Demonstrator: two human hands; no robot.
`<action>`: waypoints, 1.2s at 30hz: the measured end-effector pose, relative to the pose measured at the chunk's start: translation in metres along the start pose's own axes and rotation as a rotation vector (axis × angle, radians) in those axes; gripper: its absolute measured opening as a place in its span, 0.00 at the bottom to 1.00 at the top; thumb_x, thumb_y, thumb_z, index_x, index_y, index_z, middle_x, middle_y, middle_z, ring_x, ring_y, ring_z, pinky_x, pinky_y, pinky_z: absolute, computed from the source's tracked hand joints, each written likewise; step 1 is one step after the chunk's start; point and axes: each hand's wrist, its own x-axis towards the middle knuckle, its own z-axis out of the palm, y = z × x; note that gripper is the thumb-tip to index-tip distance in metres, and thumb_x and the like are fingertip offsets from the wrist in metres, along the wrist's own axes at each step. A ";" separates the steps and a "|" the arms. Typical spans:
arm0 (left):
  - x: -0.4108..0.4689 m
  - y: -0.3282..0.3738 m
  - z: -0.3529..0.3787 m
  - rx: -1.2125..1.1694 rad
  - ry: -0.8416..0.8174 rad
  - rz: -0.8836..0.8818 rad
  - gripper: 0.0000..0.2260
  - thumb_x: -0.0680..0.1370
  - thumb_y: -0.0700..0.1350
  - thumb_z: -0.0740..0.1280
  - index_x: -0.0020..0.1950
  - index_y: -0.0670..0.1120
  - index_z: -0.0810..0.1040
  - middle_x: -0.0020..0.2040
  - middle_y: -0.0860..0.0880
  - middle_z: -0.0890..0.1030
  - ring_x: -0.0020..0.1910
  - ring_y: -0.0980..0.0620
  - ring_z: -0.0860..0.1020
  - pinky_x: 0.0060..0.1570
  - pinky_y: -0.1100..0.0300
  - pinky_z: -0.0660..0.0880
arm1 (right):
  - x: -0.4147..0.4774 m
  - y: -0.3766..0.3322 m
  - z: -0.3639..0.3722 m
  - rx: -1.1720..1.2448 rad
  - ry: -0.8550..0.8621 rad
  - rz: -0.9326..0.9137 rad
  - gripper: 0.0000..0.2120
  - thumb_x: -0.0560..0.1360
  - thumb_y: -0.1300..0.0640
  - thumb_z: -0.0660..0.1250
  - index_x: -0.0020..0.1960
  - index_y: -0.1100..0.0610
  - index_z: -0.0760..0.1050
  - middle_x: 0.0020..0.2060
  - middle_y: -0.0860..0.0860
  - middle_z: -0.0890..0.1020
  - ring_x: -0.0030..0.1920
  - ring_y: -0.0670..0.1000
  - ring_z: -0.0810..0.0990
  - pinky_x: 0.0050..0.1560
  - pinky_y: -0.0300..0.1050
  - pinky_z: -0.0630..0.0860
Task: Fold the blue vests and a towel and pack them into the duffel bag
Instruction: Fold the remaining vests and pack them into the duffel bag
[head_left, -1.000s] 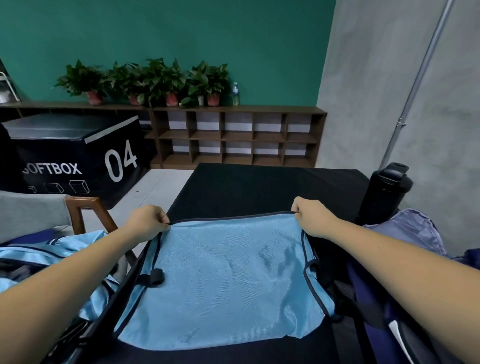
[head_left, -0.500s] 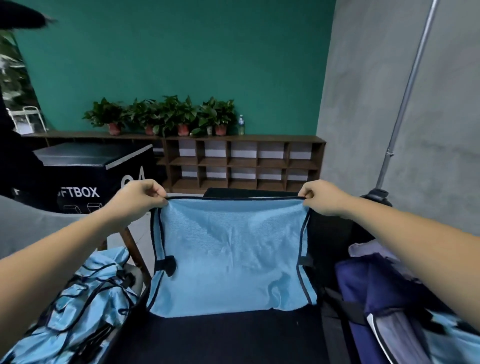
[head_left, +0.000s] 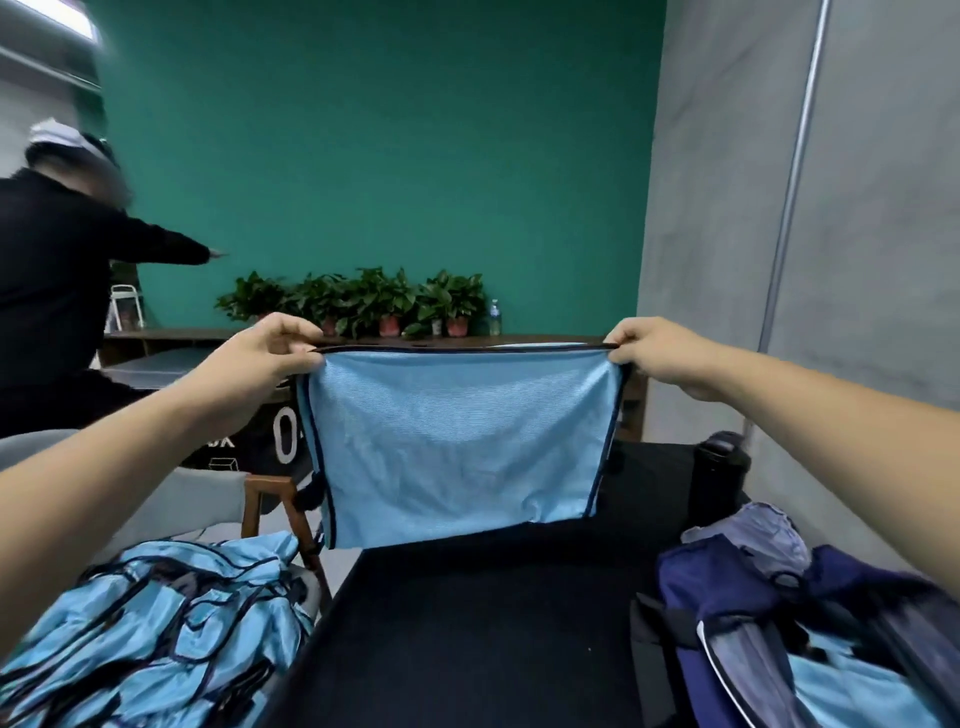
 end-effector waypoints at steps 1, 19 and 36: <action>-0.003 0.004 -0.004 -0.013 -0.004 0.008 0.11 0.81 0.40 0.74 0.60 0.53 0.80 0.46 0.51 0.81 0.50 0.50 0.79 0.58 0.49 0.70 | -0.002 -0.006 -0.004 -0.035 0.021 -0.029 0.04 0.80 0.63 0.69 0.52 0.57 0.81 0.46 0.51 0.82 0.43 0.50 0.76 0.44 0.44 0.71; -0.048 -0.038 -0.029 0.017 0.077 -0.105 0.10 0.79 0.41 0.76 0.60 0.48 0.83 0.47 0.49 0.83 0.50 0.49 0.79 0.54 0.49 0.71 | 0.034 -0.015 0.077 -0.204 -0.020 -0.069 0.09 0.76 0.64 0.74 0.50 0.50 0.83 0.47 0.48 0.84 0.53 0.53 0.83 0.47 0.43 0.77; -0.209 -0.085 0.109 0.308 -0.405 -0.068 0.15 0.76 0.38 0.77 0.51 0.59 0.83 0.46 0.53 0.86 0.43 0.58 0.82 0.47 0.62 0.75 | -0.046 0.114 0.154 -0.599 -0.349 0.143 0.19 0.74 0.68 0.59 0.47 0.49 0.82 0.50 0.42 0.82 0.55 0.53 0.79 0.62 0.51 0.68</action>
